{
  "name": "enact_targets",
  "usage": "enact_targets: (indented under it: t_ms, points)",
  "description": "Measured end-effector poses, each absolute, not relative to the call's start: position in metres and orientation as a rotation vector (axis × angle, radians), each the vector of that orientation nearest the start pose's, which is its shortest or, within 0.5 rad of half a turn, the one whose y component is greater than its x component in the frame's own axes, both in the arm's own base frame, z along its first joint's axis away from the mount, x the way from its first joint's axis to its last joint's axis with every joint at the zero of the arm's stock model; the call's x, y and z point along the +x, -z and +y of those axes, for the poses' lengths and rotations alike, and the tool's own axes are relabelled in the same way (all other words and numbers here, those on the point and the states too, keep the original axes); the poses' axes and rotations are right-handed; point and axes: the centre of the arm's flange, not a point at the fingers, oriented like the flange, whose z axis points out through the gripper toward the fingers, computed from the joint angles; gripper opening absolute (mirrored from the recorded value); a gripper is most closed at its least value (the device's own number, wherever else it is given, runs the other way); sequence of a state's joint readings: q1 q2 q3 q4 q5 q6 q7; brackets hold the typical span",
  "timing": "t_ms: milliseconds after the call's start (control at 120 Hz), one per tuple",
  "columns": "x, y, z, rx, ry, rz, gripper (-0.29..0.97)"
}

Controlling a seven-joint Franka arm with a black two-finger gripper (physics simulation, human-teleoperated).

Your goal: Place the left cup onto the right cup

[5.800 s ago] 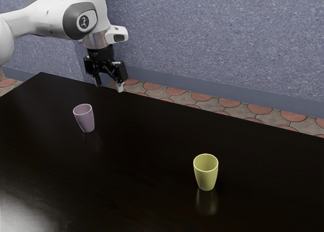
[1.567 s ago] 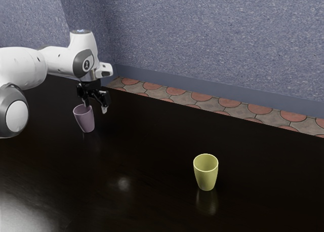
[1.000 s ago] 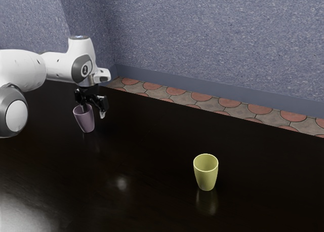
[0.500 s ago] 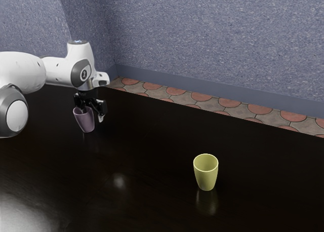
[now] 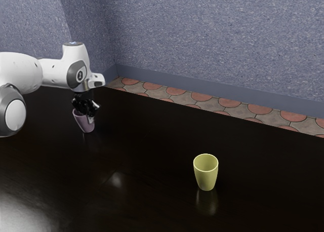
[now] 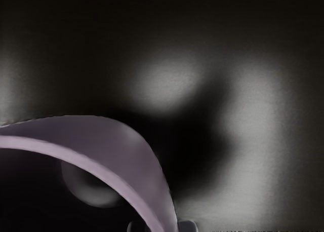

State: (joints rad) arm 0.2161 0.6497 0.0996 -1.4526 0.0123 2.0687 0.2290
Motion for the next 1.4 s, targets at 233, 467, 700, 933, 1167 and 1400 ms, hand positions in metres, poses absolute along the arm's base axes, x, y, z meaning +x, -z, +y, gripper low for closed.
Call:
enact_targets:
  t_ms: [233,467,700,933,1167,1400]
  points:
    - [0.682,-0.303,0.210,-3.081,-0.073,-0.102,-0.09]
    - [0.683,-0.304,0.209,-3.081,-0.069,-0.108,-0.10]
    - [0.683,-0.304,0.209,-3.080,-0.067,-0.116,-0.10]
    - [0.684,-0.311,0.206,-3.075,-0.052,-0.116,-0.10]
    - [0.686,-0.342,0.202,-3.055,0.008,-0.109,-0.10]
    - [0.688,-0.383,0.186,-3.045,0.088,-0.079,-0.10]
